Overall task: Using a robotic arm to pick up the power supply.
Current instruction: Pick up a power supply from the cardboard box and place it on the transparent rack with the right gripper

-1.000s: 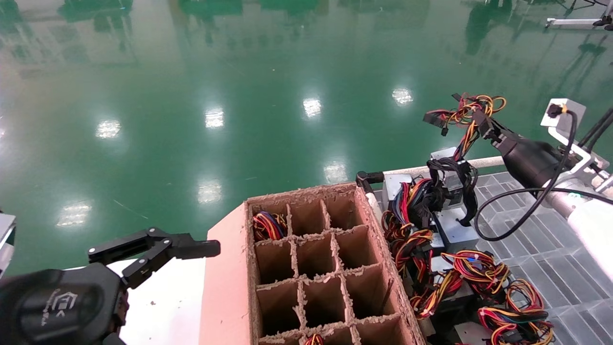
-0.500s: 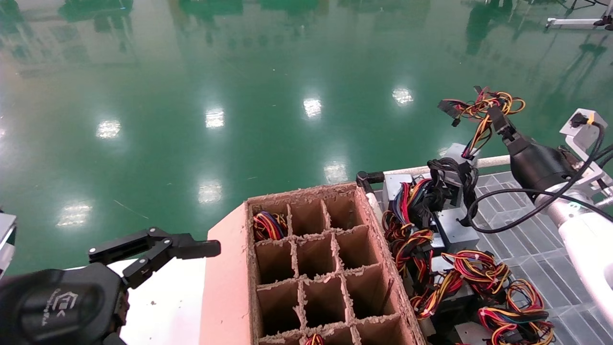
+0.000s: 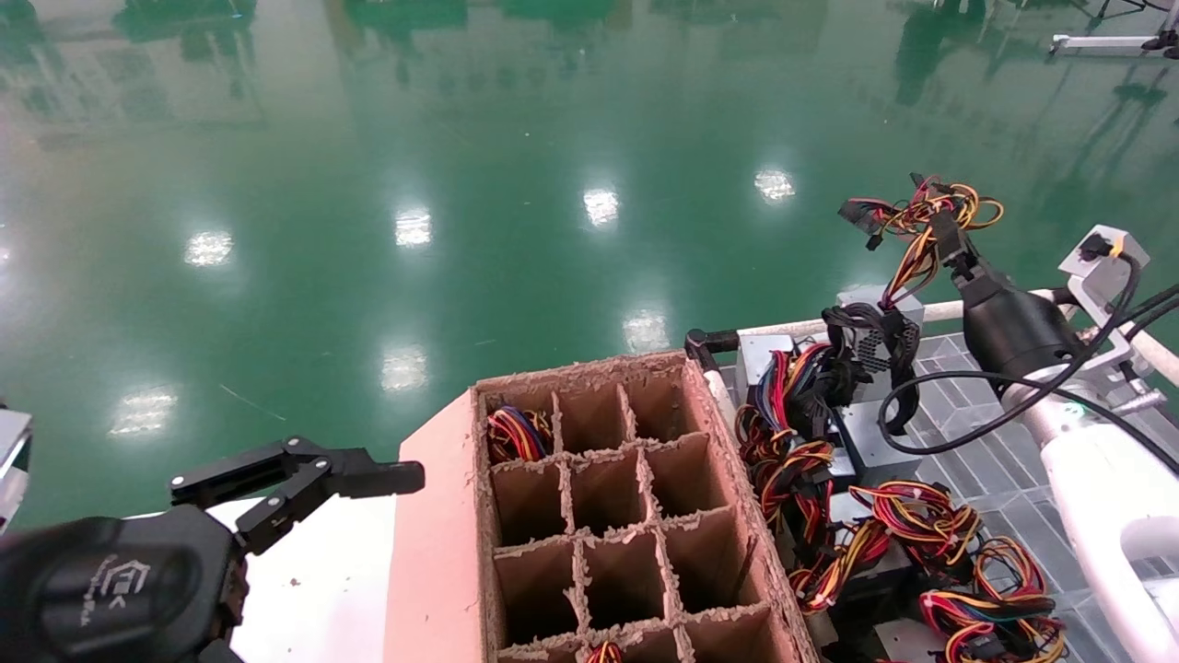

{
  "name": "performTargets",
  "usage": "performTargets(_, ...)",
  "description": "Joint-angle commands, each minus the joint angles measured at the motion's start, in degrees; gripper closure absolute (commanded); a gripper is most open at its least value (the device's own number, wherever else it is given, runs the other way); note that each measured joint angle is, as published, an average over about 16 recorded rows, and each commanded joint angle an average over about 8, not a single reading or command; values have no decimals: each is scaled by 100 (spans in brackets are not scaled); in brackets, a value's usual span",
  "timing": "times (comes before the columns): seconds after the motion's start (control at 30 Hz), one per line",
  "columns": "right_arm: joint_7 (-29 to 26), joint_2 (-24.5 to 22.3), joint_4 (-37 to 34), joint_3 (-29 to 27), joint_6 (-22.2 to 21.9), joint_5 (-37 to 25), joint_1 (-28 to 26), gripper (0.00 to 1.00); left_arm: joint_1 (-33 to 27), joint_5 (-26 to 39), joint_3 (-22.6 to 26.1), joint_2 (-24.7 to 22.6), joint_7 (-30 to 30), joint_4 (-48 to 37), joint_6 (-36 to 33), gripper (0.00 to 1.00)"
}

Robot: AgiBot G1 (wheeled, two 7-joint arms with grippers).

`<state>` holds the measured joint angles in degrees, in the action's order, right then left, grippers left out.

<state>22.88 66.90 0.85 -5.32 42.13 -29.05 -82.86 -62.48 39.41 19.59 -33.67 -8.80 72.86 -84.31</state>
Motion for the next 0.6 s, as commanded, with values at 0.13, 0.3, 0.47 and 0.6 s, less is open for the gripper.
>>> performTargets(0.13, 170, 21, 7, 28, 79, -42, 21, 100, 0, 0, 1, 0, 0, 0, 0, 0)
performTargets(0.3, 256, -63, -31, 70, 120, -104, 39, 100, 0, -1, 1, 0, 1, 0, 0, 0)
performTargets(0.47, 278, -182, -77, 70, 138, -104, 102, 100, 0, -1, 2, 1, 1, 0, 1, 0)
performTargets(0.6, 276, -288, -93, 69, 183, -103, 174, 100, 0, -1, 2, 1, 1, 0, 1, 0)
